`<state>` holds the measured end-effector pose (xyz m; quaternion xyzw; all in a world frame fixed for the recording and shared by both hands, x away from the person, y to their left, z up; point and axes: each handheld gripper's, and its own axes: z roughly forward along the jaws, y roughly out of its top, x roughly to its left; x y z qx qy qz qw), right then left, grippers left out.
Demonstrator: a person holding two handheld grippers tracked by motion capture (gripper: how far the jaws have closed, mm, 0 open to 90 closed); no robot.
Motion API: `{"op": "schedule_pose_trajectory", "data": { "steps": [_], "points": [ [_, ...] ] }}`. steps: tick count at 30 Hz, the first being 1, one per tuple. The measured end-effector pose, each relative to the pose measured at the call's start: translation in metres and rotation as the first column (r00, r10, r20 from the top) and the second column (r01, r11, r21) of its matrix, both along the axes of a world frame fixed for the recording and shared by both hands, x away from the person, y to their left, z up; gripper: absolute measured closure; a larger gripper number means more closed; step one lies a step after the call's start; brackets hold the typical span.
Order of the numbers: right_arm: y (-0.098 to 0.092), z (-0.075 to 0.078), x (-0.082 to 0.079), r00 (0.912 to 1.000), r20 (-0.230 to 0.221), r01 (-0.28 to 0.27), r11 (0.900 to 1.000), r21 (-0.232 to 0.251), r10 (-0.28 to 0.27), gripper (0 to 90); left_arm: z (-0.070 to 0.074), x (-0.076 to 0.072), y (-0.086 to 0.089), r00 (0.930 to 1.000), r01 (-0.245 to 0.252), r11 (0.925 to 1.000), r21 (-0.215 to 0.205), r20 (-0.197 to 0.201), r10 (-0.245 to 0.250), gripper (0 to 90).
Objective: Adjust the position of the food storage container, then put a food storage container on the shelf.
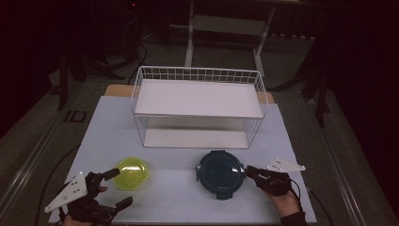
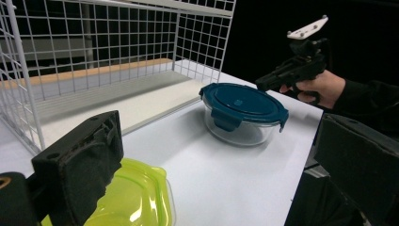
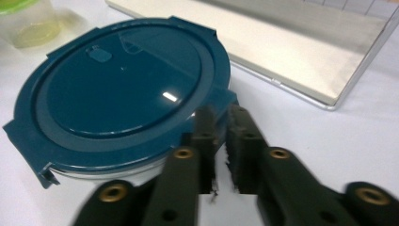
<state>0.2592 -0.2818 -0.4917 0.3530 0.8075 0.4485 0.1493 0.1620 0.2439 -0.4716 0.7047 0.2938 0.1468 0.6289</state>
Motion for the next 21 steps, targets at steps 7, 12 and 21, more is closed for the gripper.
{"op": "schedule_pose_trajectory", "data": {
  "steps": [7,12,21],
  "points": [
    [-0.001,0.012,-0.002,0.9987,0.045,0.023,0.998,0.057,-0.025,34.2,0.012,0.000,-0.015,0.9995,0.029,0.9990,0.034,0.013,-0.029,1.3],
    [0.000,0.027,-0.005,0.9965,0.084,-0.016,0.992,0.128,0.005,17.1,0.020,0.004,-0.030,0.9990,0.045,0.9983,0.037,-0.007,-0.045,1.3],
    [0.007,0.053,-0.019,0.9750,0.222,-0.019,0.993,0.114,-0.006,17.3,0.044,0.024,-0.068,0.9988,0.050,0.9961,0.072,-0.006,-0.049,0.7]
  ]
}}
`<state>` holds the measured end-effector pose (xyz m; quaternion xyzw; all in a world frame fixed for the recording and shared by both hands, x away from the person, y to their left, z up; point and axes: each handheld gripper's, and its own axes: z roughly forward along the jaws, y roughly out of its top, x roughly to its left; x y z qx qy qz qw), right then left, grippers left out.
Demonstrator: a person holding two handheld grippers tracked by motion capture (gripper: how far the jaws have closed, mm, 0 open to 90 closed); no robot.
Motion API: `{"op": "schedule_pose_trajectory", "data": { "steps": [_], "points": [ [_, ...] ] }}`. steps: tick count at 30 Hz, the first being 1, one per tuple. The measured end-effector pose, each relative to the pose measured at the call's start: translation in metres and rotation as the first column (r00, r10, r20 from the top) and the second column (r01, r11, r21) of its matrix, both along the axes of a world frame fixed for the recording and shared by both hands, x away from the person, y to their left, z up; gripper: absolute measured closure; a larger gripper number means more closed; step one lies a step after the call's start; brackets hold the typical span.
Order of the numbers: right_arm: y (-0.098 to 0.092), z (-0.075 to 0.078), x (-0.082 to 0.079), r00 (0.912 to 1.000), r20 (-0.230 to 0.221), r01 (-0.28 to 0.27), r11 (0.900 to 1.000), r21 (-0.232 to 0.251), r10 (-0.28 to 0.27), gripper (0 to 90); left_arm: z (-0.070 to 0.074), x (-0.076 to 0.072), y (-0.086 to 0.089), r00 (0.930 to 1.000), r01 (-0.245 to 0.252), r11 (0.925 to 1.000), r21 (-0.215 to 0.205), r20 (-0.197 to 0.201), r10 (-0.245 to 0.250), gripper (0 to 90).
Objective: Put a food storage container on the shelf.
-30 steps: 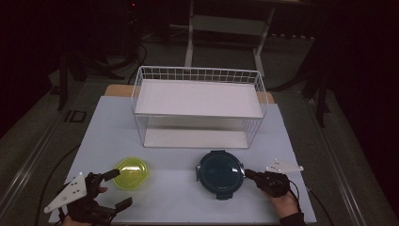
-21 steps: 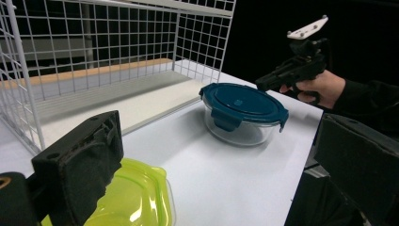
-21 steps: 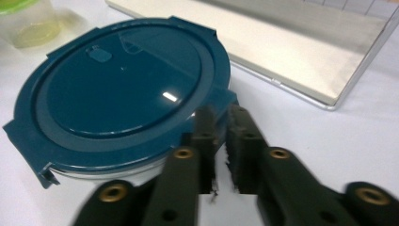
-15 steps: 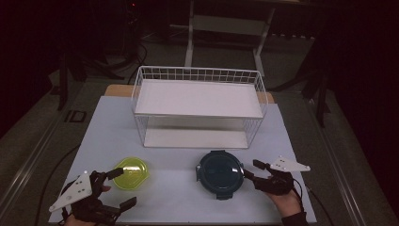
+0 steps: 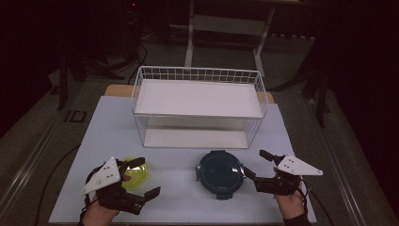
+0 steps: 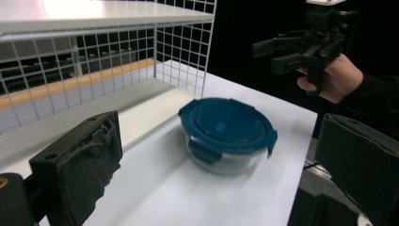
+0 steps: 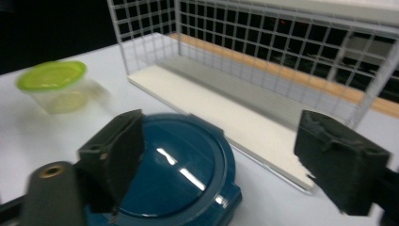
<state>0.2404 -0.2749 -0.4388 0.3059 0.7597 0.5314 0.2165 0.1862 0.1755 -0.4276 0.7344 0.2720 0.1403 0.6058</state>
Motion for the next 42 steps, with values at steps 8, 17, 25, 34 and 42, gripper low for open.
{"op": "schedule_pose_trajectory", "data": {
  "steps": [8,17,25,34,42],
  "points": [
    [0.003,0.009,-0.005,0.9997,0.008,0.022,0.999,-0.036,-0.022,20.2,0.014,0.014,-0.034,0.9993,0.026,0.9989,0.040,0.025,-0.027,0.3],
    [0.001,0.013,-0.004,0.9986,0.042,0.034,0.999,-0.026,-0.033,21.2,0.025,0.032,-0.066,0.9950,0.077,0.9970,-0.010,-0.064,-0.077,0.3],
    [-0.002,0.008,0.004,1.0000,0.003,0.000,1.000,-0.020,0.000,19.9,0.010,0.056,-0.103,0.9668,0.125,0.9921,0.009,-0.225,-0.120,0.3],
    [0.001,-0.010,0.017,0.9902,-0.139,-0.008,1.000,-0.026,0.004,10.2,-0.032,0.080,-0.113,0.9139,0.085,0.9963,0.006,-0.399,-0.076,0.4],
    [0.002,-0.023,0.031,0.9641,-0.264,-0.028,1.000,0.012,0.030,19.5,-0.057,0.096,-0.108,0.8350,0.027,0.9986,-0.045,-0.548,-0.047,0.6]
  ]
}}
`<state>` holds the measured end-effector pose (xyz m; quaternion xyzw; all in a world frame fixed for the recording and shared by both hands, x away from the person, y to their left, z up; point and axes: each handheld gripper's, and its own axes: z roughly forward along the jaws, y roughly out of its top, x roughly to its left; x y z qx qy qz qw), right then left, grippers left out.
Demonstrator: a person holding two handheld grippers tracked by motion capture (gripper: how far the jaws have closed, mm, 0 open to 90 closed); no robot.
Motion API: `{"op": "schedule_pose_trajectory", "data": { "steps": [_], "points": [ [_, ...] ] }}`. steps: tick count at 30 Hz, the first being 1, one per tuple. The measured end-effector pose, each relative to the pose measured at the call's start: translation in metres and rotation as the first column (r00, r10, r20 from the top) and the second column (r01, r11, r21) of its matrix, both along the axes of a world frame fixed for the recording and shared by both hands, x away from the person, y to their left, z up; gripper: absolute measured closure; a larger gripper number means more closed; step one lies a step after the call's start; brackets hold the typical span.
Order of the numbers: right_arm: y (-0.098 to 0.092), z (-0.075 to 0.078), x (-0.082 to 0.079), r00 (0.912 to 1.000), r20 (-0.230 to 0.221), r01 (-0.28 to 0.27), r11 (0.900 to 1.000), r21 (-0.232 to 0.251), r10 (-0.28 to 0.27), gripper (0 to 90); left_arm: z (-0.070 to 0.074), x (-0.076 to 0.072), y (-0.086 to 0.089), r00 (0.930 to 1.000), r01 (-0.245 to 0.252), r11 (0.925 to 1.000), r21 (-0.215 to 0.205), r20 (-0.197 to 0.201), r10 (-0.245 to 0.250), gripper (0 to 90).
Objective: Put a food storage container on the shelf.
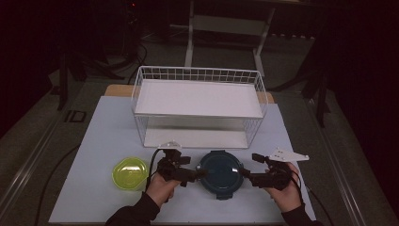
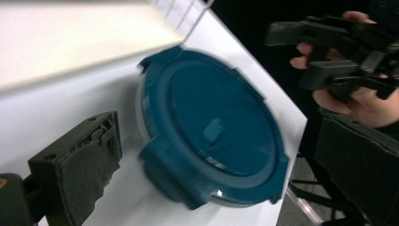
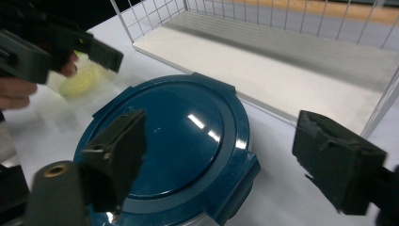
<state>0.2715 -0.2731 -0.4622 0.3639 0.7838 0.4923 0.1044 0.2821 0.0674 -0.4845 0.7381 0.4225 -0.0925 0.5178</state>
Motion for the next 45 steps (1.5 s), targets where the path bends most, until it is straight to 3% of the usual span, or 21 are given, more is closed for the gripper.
{"op": "schedule_pose_trajectory", "data": {
  "steps": [2,6,8,9,11,12,13,15,18,19,20,22,26,27,29,30,32,36,40,42,45],
  "points": [
    [-0.001,-0.003,0.004,0.9982,-0.059,-0.007,1.000,0.011,0.008,21.7,-0.005,0.002,-0.001,0.9992,-0.006,0.9999,0.016,-0.040,0.007,0.8],
    [-0.001,-0.006,0.009,0.9923,-0.124,-0.002,1.000,0.010,0.004,22.8,-0.009,0.004,-0.002,0.9961,-0.011,0.9983,0.057,-0.087,0.016,5.8],
    [-0.002,-0.007,0.011,0.9883,-0.153,0.009,1.000,0.002,-0.008,22.8,-0.012,0.006,-0.001,0.9904,-0.022,0.9975,0.067,-0.134,0.031,5.9],
    [-0.002,-0.007,0.011,0.9883,-0.153,0.009,1.000,0.002,-0.008,22.8,-0.012,0.006,-0.001,0.9904,-0.022,0.9975,0.067,-0.134,0.031,5.9],
    [-0.003,-0.009,0.014,0.9800,-0.198,0.018,1.000,0.013,-0.015,26.3,-0.017,0.008,0.001,0.9815,-0.025,0.9981,0.056,-0.188,0.035,7.4],
    [-0.003,-0.010,0.015,0.9768,-0.213,0.022,1.000,0.012,-0.018,27.0,-0.017,0.008,0.001,0.9815,-0.025,0.9981,0.056,-0.188,0.035,7.5],
    [-0.004,-0.011,0.016,0.9748,-0.222,0.026,1.000,0.010,-0.023,27.4,-0.020,0.009,0.002,0.9740,-0.036,0.9988,0.032,-0.223,0.042,8.7],
    [-0.004,-0.012,0.017,0.9729,-0.230,0.028,1.000,0.009,-0.025,27.5,-0.022,0.010,0.003,0.9701,-0.048,0.9984,0.029,-0.237,0.054,10.9],
    [-0.005,-0.014,0.018,0.9659,-0.257,0.034,0.999,0.011,-0.030,28.7,-0.027,0.013,0.004,0.9550,-0.059,0.9982,0.013,-0.290,0.060,13.9],
    [-0.005,-0.014,0.018,0.9656,-0.258,0.035,0.999,0.010,-0.032,29.1,-0.027,0.013,0.004,0.9550,-0.059,0.9982,0.013,-0.290,0.060,14.6],
    [-0.005,-0.014,0.018,0.9651,-0.260,0.033,0.999,0.004,-0.031,29.3,-0.029,0.013,0.003,0.9472,-0.065,0.9979,0.005,-0.314,0.063,15.4],
    [-0.005,-0.014,0.018,0.9651,-0.259,0.036,0.999,0.000,-0.035,29.4,-0.032,0.014,0.001,0.9410,-0.062,0.9981,0.005,-0.333,0.060,17.4],
    [-0.006,-0.014,0.019,0.9636,-0.265,0.037,0.999,-0.002,-0.036,30.1,-0.037,0.015,0.001,0.9271,-0.062,0.9981,-0.002,-0.371,0.057,29.8],
    [-0.006,-0.013,0.019,0.9634,-0.266,0.037,0.999,-0.001,-0.036,30.3,-0.039,0.016,0.000,0.9237,-0.057,0.9982,-0.016,-0.380,0.046,33.3],
    [-0.007,-0.013,0.019,0.9634,-0.265,0.038,0.999,-0.004,-0.038,30.4,-0.044,0.018,0.003,0.9057,-0.048,0.9959,-0.077,-0.424,0.011,41.4],
    [-0.007,-0.013,0.019,0.9632,-0.266,0.038,0.999,-0.004,-0.038,30.5,-0.044,0.018,0.003,0.9057,-0.048,0.9959,-0.077,-0.424,0.011,45.3],
    [-0.008,-0.014,0.019,0.9627,-0.267,0.043,0.999,-0.008,-0.044,30.6,-0.046,0.021,0.005,0.8945,-0.023,0.9932,-0.114,-0.446,-0.030,49.0],
    [-0.009,-0.014,0.018,0.9610,-0.273,0.042,0.999,-0.010,-0.043,31.9,-0.048,0.023,0.006,0.8904,-0.008,0.9917,-0.128,-0.452,-0.051,49.6],
    [-0.010,-0.017,0.017,0.9564,-0.289,0.038,0.999,-0.009,-0.039,32.1,-0.048,0.023,0.005,0.8931,-0.001,0.9917,-0.128,-0.446,-0.057,50.0],
    [-0.011,-0.019,0.018,0.9535,-0.299,0.038,0.999,-0.007,-0.039,32.1,-0.046,0.023,0.004,0.9004,0.003,0.9928,-0.120,-0.432,-0.055,50.1],
    [-0.013,-0.020,0.018,0.9500,-0.310,0.039,0.999,0.001,-0.037,32.1,-0.040,0.020,-0.001,0.9249,0.027,0.9947,-0.099,-0.375,-0.062,50.2]
  ]
}}
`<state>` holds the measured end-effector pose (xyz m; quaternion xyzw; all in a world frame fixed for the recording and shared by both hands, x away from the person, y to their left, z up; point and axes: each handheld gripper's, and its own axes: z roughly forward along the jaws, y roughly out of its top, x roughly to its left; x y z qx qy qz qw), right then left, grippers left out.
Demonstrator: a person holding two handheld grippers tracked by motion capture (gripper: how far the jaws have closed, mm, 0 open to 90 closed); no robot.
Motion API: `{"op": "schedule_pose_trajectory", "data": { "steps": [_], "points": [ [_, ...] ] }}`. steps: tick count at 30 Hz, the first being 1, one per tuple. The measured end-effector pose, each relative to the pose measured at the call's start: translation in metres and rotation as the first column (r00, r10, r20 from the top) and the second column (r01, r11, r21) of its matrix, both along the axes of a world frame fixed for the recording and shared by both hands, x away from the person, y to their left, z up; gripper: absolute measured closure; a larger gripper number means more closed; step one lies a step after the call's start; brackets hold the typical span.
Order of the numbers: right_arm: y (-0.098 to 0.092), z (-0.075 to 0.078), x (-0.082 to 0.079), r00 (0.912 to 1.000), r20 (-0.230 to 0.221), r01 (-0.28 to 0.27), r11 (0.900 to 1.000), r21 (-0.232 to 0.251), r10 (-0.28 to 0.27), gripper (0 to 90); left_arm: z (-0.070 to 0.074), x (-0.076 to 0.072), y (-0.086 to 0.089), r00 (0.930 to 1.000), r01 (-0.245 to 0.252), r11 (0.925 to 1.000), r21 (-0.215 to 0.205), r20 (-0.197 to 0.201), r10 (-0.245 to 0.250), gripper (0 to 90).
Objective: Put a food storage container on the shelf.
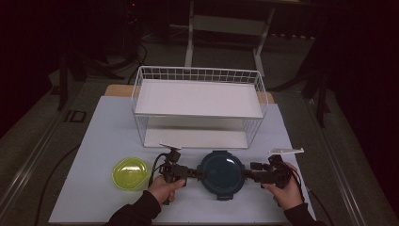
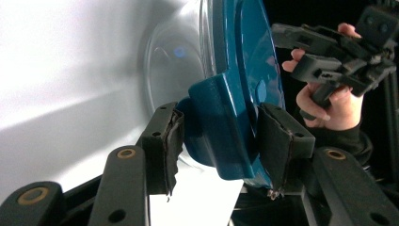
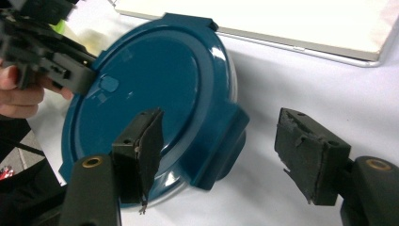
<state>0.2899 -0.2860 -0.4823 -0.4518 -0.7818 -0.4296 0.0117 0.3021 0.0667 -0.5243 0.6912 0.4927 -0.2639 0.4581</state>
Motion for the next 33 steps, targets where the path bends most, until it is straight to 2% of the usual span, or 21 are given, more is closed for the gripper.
{"op": "schedule_pose_trajectory", "data": {
  "steps": [3,9,12,14,16,17,18,21,23,24,25,26,27,28,33],
  "points": [
    [-0.001,-0.001,0.000,0.9999,-0.014,-0.001,1.000,0.002,0.001,32.1,0.005,-0.003,-0.003,0.9991,0.008,0.9998,0.016,0.042,-0.009,51.1],
    [-0.007,-0.006,-0.004,0.9985,-0.054,-0.007,1.000,0.025,0.009,33.2,0.008,-0.008,-0.003,0.9955,0.028,0.9991,0.031,0.089,-0.031,51.7],
    [-0.012,-0.011,-0.006,0.9959,-0.089,-0.012,0.999,0.052,0.017,34.9,0.009,-0.010,-0.003,0.9904,0.055,0.9978,0.037,0.125,-0.059,52.0],
    [-0.012,-0.012,-0.006,0.9948,-0.097,-0.025,0.998,0.059,0.030,35.6,0.010,-0.011,-0.003,0.9874,0.067,0.9969,0.042,0.141,-0.072,52.5],
    [-0.012,-0.012,-0.006,0.9945,-0.099,-0.028,0.998,0.062,0.034,35.6,0.010,-0.011,-0.003,0.9874,0.067,0.9969,0.042,0.141,-0.072,52.5],
    [-0.012,-0.011,-0.006,0.9912,-0.120,-0.046,0.996,0.080,0.056,40.7,0.011,-0.012,-0.003,0.9845,0.076,0.9960,0.046,0.155,-0.082,52.5],
    [-0.013,-0.011,-0.005,0.9901,-0.126,-0.051,0.995,0.081,0.061,42.2,0.011,-0.012,-0.003,0.9829,0.081,0.9956,0.047,0.162,-0.088,52.6],
    [-0.013,-0.012,-0.004,0.9857,-0.148,-0.068,0.993,0.098,0.082,44.0,0.011,-0.012,-0.003,0.9826,0.083,0.9956,0.045,0.163,-0.089,52.6],
    [-0.014,-0.015,-0.002,0.9765,-0.187,-0.081,0.986,0.143,0.107,50.0,0.011,-0.012,-0.003,0.9835,0.080,0.9960,0.041,0.159,-0.086,52.6],
    [-0.014,-0.015,-0.002,0.9765,-0.187,-0.081,0.986,0.143,0.107,50.0,0.010,-0.012,-0.003,0.9836,0.080,0.9960,0.041,0.159,-0.085,52.6],
    [-0.016,-0.017,0.000,0.9699,-0.213,-0.083,0.983,0.164,0.117,50.3,0.010,-0.012,-0.003,0.9837,0.079,0.9961,0.039,0.159,-0.084,52.6],
    [-0.017,-0.019,0.000,0.9661,-0.228,-0.082,0.981,0.176,0.122,50.6,0.010,-0.012,-0.003,0.9834,0.078,0.9962,0.039,0.161,-0.084,52.6],
    [-0.017,-0.019,0.000,0.9661,-0.228,-0.082,0.981,0.176,0.122,50.6,0.010,-0.013,-0.003,0.9831,0.079,0.9961,0.039,0.162,-0.084,52.6],
    [-0.018,-0.020,0.001,0.9613,-0.245,-0.079,0.978,0.194,0.127,51.4,0.010,-0.013,-0.002,0.9838,0.077,0.9964,0.037,0.160,-0.082,52.6],
    [-0.015,-0.020,0.000,0.9609,-0.257,-0.050,0.978,0.202,0.102,51.8,0.007,-0.013,0.000,0.9863,0.065,0.9976,0.022,0.150,-0.068,52.6]
  ]
}}
